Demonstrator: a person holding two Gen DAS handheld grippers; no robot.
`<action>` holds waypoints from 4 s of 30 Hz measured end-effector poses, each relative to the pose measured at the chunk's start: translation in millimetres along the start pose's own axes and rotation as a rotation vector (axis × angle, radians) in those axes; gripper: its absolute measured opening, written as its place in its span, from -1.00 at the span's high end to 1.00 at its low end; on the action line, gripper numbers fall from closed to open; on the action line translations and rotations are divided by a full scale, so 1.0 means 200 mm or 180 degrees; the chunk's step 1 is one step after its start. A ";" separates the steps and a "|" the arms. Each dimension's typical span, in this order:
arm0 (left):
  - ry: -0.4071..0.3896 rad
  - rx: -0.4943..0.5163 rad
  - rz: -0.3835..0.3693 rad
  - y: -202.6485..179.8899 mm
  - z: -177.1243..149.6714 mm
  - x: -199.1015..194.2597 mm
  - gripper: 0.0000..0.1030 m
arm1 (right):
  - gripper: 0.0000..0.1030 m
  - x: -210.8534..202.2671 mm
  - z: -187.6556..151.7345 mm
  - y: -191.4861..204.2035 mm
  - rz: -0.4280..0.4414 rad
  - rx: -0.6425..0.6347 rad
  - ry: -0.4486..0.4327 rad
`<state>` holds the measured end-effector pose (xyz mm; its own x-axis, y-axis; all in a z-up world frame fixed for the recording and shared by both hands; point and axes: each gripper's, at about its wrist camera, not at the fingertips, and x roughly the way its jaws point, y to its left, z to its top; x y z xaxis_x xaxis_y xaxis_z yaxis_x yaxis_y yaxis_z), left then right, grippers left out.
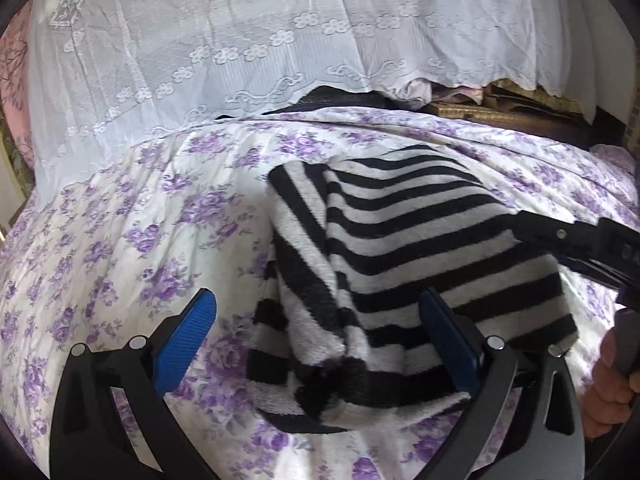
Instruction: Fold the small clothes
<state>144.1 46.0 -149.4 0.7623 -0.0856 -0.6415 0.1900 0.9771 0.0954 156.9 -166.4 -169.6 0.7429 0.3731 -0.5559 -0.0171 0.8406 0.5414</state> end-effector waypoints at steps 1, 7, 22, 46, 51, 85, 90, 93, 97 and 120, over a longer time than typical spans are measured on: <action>0.0004 -0.0009 -0.0029 0.00 0.00 0.00 -0.91 | -0.41 0.01 0.00 -0.01 0.0024 0.0049 0.0017; 0.0027 -0.0093 -0.0345 0.01 0.00 -0.01 -0.91 | -0.43 0.01 -0.01 -0.02 0.0077 0.0121 0.0051; 0.0070 -0.0016 -0.0459 -0.02 0.00 -0.02 -0.91 | -0.48 0.02 -0.01 -0.05 0.0104 0.0199 0.0108; 0.0800 -0.1493 -0.2530 0.37 -0.01 0.20 -0.91 | -0.55 0.04 0.00 -0.10 0.0251 0.0374 0.0256; 0.0878 -0.1638 -0.2440 0.43 -0.01 0.18 -0.91 | -0.55 0.04 0.01 -0.11 0.0321 0.0449 0.0292; 0.1115 -0.1164 -0.2019 0.24 0.05 0.38 -0.91 | -0.59 0.20 0.06 -0.10 0.0383 0.0565 0.0417; 0.1006 -0.0916 -0.1849 0.19 0.04 0.37 -0.87 | -0.59 0.32 0.12 -0.07 0.0442 0.0479 0.0658; 0.0965 -0.0826 -0.1765 0.18 0.04 0.38 -0.74 | -0.59 0.35 0.12 -0.04 0.0449 0.0238 0.0732; 0.0932 -0.0898 -0.1692 0.20 0.03 0.39 -0.58 | -0.59 0.36 0.11 -0.01 0.0458 0.0032 0.0685; 0.0499 -0.1140 -0.0949 0.11 -0.01 0.31 -0.12 | -0.33 0.29 0.09 -0.02 0.0515 -0.0226 0.0636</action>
<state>194.6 62.1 -189.0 0.5997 -0.3682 -0.7105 0.1401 0.9224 -0.3598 212.1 -154.1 -192.9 0.5798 0.5692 -0.5830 -0.1772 0.7865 0.5916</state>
